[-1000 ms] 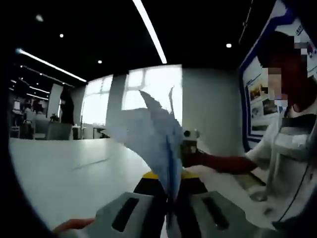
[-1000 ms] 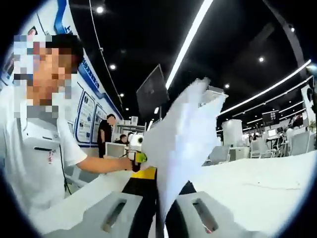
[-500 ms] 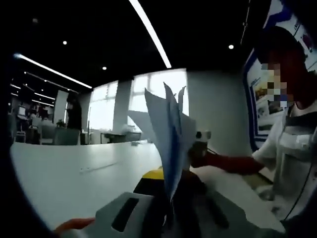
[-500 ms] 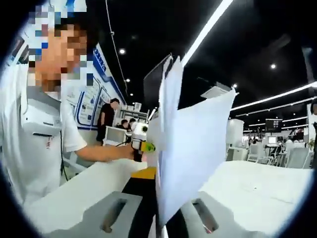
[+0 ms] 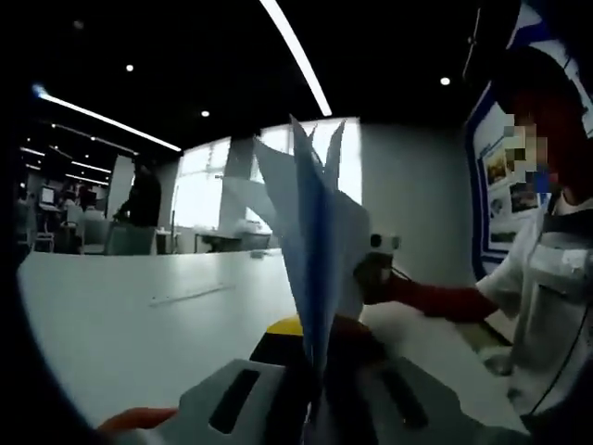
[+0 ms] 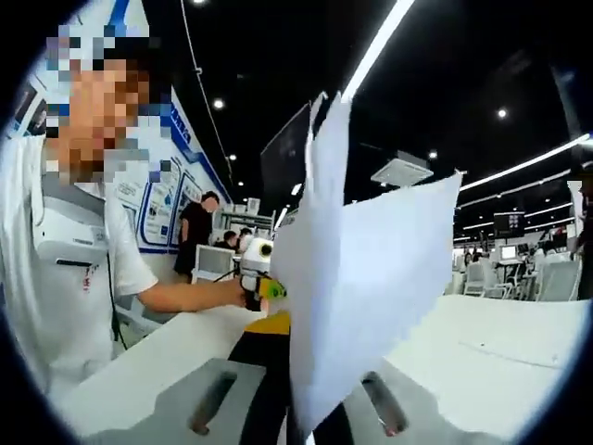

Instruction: Organize the stack of printing papers by aligning and flattening the scattered papers on the table

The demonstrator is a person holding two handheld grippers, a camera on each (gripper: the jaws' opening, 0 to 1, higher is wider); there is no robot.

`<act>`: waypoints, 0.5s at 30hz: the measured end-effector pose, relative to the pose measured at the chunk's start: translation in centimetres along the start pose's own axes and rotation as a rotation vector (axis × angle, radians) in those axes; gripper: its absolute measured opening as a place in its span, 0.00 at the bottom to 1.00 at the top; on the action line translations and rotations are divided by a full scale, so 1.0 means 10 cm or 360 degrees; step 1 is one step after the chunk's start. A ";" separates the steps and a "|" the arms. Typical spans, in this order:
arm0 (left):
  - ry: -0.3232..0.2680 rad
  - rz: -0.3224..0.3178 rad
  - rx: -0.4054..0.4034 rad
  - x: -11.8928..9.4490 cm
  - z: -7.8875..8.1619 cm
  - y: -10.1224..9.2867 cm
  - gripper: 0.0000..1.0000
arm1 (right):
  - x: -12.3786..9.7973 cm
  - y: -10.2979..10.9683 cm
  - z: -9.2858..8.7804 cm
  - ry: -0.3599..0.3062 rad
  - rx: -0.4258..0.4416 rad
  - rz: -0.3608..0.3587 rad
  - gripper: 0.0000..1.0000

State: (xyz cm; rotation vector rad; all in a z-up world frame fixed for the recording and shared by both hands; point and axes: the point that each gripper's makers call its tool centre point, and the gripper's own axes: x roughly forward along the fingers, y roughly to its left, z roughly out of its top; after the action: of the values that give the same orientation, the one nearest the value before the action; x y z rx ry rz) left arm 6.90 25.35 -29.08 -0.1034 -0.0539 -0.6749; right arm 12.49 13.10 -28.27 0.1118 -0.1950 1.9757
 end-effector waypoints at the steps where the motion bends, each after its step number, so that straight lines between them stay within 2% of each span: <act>1: -0.0044 0.0009 -0.0006 0.01 0.08 0.00 0.06 | 0.00 -0.01 0.05 -0.0030 0.0012 -0.0005 0.00; 3: -0.0091 0.0055 0.0011 0.03 0.19 0.02 0.06 | -0.01 -0.04 0.13 -0.0070 -0.0063 -0.0026 0.00; 5: -0.0081 0.0057 0.0064 0.04 0.15 0.02 0.06 | 0.01 0.06 0.06 -0.0061 -0.0172 -0.0023 0.00; 6: -0.0073 0.0071 0.0096 0.04 0.08 0.05 0.07 | 0.01 0.07 0.00 -0.0052 -0.0143 -0.0027 0.00; 7: -0.0039 0.0087 0.0091 0.04 -0.01 0.07 0.07 | 0.00 0.07 -0.13 0.0050 -0.0047 -0.0038 0.02; 8: 0.0031 0.0104 0.0129 0.03 -0.10 0.09 0.07 | 0.00 0.04 -0.18 0.0084 -0.0008 -0.0028 0.02; 10: -0.0032 0.0106 0.0172 0.03 -0.04 0.10 0.07 | 0.02 0.03 -0.14 0.0046 -0.0034 -0.0025 0.01; 12: -0.0022 0.0108 0.0172 0.03 -0.04 0.10 0.08 | 0.02 0.03 -0.13 0.0043 -0.0037 -0.0024 0.00; 13: -0.0053 0.0107 0.0127 0.00 0.06 0.09 0.09 | 0.04 0.05 -0.02 0.0023 -0.0040 -0.0022 0.00; 15: -0.0070 0.0070 0.0077 -0.01 0.07 0.06 0.11 | 0.03 0.05 0.05 -0.0035 -0.0036 -0.0023 0.03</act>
State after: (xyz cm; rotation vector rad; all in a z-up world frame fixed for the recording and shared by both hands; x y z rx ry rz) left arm 7.15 25.96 -28.40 -0.0727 -0.1097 -0.6271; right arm 11.90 13.03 -27.77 0.1203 -0.2301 1.9578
